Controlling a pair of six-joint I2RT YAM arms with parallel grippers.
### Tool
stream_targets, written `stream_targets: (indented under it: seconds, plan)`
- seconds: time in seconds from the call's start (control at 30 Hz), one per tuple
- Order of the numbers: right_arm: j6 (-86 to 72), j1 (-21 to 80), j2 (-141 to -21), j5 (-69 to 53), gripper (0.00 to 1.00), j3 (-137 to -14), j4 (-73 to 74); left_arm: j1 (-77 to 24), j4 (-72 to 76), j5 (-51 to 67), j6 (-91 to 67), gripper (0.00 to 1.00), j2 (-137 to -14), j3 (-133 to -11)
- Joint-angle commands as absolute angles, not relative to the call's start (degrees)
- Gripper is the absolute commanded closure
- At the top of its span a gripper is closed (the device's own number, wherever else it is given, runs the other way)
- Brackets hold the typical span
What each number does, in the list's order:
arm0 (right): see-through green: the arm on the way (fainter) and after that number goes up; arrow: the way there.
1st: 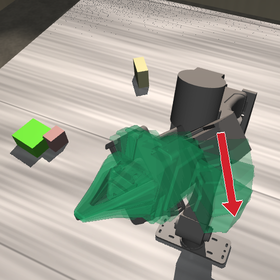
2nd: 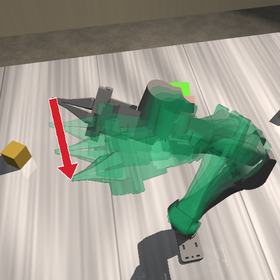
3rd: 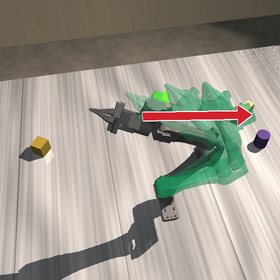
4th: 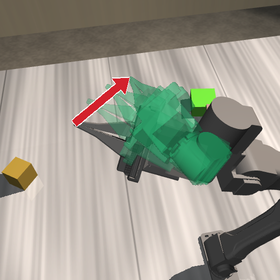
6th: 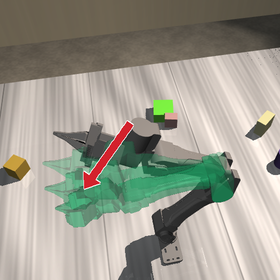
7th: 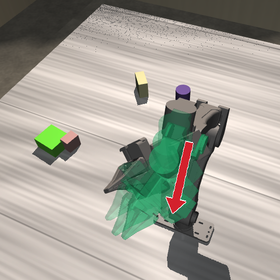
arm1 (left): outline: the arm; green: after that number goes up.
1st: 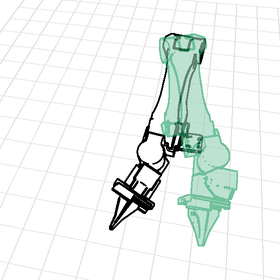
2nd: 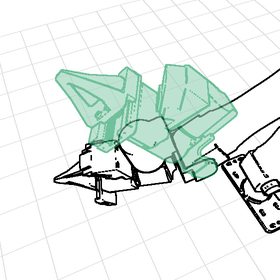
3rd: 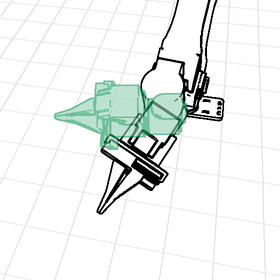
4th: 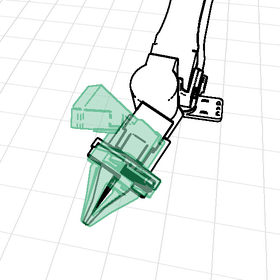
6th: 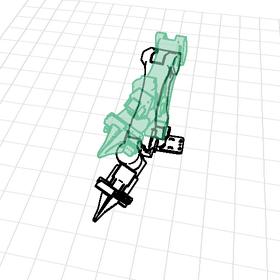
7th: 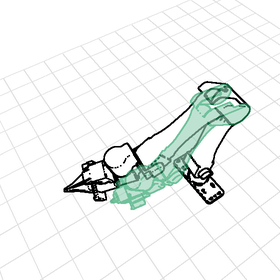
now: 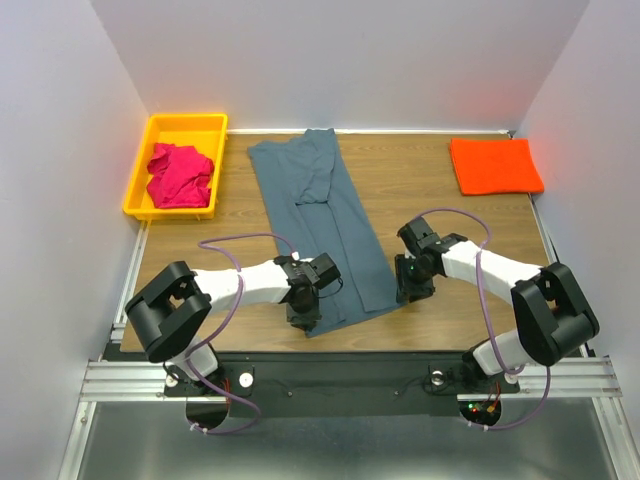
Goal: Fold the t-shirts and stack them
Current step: Fold the tshirt
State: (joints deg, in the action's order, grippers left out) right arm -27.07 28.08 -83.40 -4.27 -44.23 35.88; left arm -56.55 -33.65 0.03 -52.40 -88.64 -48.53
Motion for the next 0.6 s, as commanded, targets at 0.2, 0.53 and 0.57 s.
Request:
stream_targets:
  seconds: [0.2,0.53,0.57]
  plan:
    - [-26.5,27.7,-84.3,-5.6,0.92,-42.7,34.5,-57.4,-35.5,-2.1,-52.1,1.0,-90.0,-46.8]
    - [-26.6,27.8,-78.7,-4.0,0.99,-49.1,43.6,-57.2,-37.2,-0.4,-52.7,1.0,-81.2,-45.5]
    - [-26.6,27.8,-78.7,-3.6,0.99,-50.5,44.8,-56.6,-37.3,-0.5,-52.6,1.0,-80.7,-46.2]
